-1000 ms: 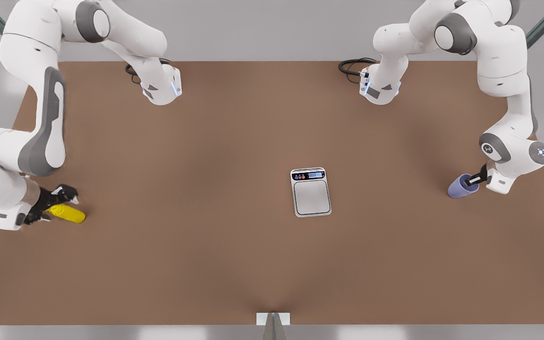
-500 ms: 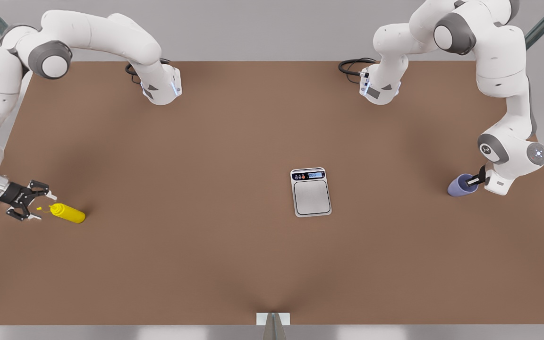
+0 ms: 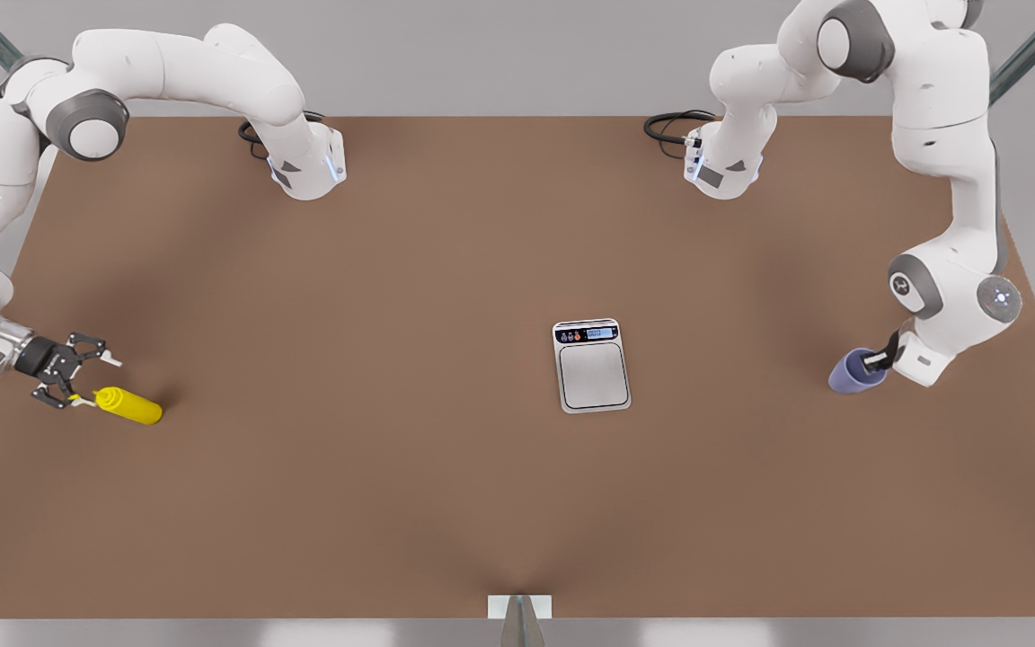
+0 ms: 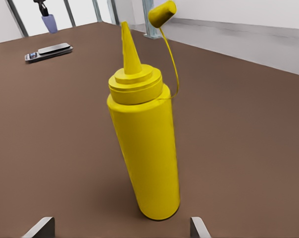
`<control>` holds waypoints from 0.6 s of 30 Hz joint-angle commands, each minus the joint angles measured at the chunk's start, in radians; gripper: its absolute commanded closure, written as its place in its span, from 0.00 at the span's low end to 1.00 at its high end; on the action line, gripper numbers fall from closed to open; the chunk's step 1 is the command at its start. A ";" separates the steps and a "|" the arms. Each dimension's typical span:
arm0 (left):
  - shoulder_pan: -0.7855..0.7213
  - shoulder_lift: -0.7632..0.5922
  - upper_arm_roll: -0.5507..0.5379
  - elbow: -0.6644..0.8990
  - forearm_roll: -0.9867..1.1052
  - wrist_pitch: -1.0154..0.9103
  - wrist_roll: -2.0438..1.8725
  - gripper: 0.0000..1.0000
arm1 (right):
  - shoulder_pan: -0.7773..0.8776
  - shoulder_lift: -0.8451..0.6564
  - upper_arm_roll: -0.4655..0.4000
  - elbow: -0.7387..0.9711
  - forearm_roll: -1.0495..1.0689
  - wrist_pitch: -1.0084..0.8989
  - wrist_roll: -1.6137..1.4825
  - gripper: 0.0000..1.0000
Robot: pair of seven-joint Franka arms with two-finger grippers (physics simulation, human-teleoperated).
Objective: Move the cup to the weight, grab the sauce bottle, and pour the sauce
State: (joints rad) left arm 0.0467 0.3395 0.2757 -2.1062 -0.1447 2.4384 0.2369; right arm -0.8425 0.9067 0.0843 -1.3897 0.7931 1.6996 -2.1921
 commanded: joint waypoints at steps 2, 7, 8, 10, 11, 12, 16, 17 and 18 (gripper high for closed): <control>0.001 -0.013 -0.024 -0.003 -0.082 -0.009 0.004 0.79 | 0.000 0.012 0.000 0.000 0.000 0.003 -0.002 0.00; -0.037 -0.040 -0.112 -0.005 -0.137 -0.042 -0.013 0.79 | 0.010 0.057 0.005 0.051 0.021 0.015 0.002 0.00; -0.053 -0.042 -0.113 -0.005 -0.151 -0.042 -0.021 0.79 | 0.011 0.058 0.006 0.051 0.021 0.015 0.002 0.00; -0.120 -0.040 -0.115 0.002 -0.151 -0.041 -0.112 0.79 | 0.022 0.066 0.006 0.051 0.041 0.015 0.002 0.00; -0.165 -0.040 -0.115 0.002 -0.151 -0.039 -0.157 0.79 | 0.023 0.070 0.008 0.052 0.041 0.026 0.002 0.00; -0.197 -0.040 -0.115 0.003 -0.151 -0.036 -0.191 0.79 | 0.029 0.070 0.009 0.052 0.041 0.035 0.000 0.00; -0.335 -0.034 -0.115 0.023 -0.151 -0.033 -0.352 0.79 | 0.052 0.084 0.009 0.052 0.055 0.038 0.002 0.00; -0.370 -0.031 -0.115 0.031 -0.151 -0.032 -0.396 0.79 | 0.052 0.084 0.009 0.052 0.057 0.037 0.002 0.00; -0.396 -0.030 -0.115 0.032 -0.151 -0.032 -0.432 0.79 | 0.059 0.086 0.009 0.051 0.057 0.037 0.002 0.00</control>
State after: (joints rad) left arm -0.3623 0.3107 0.1614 -2.0692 -0.2346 2.4069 -0.2160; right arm -0.7802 0.9920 0.0935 -1.3392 0.8498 1.7365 -2.1905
